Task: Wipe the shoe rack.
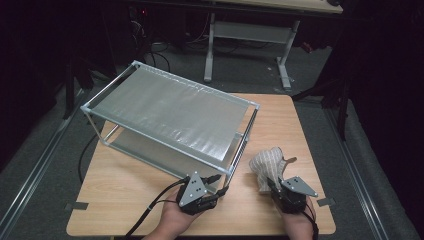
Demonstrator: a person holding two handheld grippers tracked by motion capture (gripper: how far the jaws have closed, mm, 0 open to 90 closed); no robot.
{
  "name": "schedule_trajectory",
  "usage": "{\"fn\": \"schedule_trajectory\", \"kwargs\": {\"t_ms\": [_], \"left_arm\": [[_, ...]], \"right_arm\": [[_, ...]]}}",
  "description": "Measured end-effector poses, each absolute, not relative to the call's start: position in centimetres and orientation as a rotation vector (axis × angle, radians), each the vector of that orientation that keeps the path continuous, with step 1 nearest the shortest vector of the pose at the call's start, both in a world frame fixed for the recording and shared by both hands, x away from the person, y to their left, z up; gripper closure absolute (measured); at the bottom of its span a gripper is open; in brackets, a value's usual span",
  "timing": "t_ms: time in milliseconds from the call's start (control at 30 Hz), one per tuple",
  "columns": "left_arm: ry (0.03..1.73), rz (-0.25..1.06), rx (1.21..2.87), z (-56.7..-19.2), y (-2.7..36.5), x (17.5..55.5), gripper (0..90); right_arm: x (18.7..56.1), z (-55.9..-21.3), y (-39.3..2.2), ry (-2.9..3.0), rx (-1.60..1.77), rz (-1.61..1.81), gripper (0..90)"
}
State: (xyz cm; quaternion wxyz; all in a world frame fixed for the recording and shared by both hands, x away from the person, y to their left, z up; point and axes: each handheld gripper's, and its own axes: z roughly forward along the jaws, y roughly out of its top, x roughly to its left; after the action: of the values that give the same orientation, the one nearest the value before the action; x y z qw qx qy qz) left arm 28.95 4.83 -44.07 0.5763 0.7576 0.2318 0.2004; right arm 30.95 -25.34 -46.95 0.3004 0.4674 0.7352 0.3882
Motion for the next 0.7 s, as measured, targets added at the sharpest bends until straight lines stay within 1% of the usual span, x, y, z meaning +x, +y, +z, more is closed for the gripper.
{"fn": "schedule_trajectory", "kwargs": {"t_ms": [133,200,233,300,467,533,667,700], "left_arm": [[0.521,0.502,1.76,-43.5,4.0,29.1,58.1],[0.521,0.527,1.756,-43.2,3.7,29.1,68.4],[0.516,0.538,1.747,-43.1,3.6,29.1,68.4],[0.513,0.561,1.738,-42.9,3.5,28.8,79.4],[0.503,0.565,1.732,-43.1,4.0,27.8,79.8],[0.491,0.557,1.724,-43.2,4.3,27.4,79.8],[0.487,0.53,1.718,-43.2,4.8,26.8,80.1],[0.476,0.515,1.716,-43.3,5.0,26.5,80.2]], "right_arm": [[31.0,-47.1,-25.1,1.96,1.24,1.027,72.8],[31.1,-47.1,-24.9,1.97,1.234,1.023,72.8],[31.1,-47.2,-24.9,1.971,1.23,1.023,72.8],[31.0,-47.2,-24.5,1.983,1.221,1.02,72.8],[31.2,-46.8,-23.3,2.009,1.17,1.02,72.8],[31.8,-46.2,-22.0,2.027,1.124,1.024,72.8],[34.1,-45.4,-19.5,2.057,1.086,1.056,72.8],[35.7,-45.5,-17.9,2.099,1.067,1.036,72.8]]}}
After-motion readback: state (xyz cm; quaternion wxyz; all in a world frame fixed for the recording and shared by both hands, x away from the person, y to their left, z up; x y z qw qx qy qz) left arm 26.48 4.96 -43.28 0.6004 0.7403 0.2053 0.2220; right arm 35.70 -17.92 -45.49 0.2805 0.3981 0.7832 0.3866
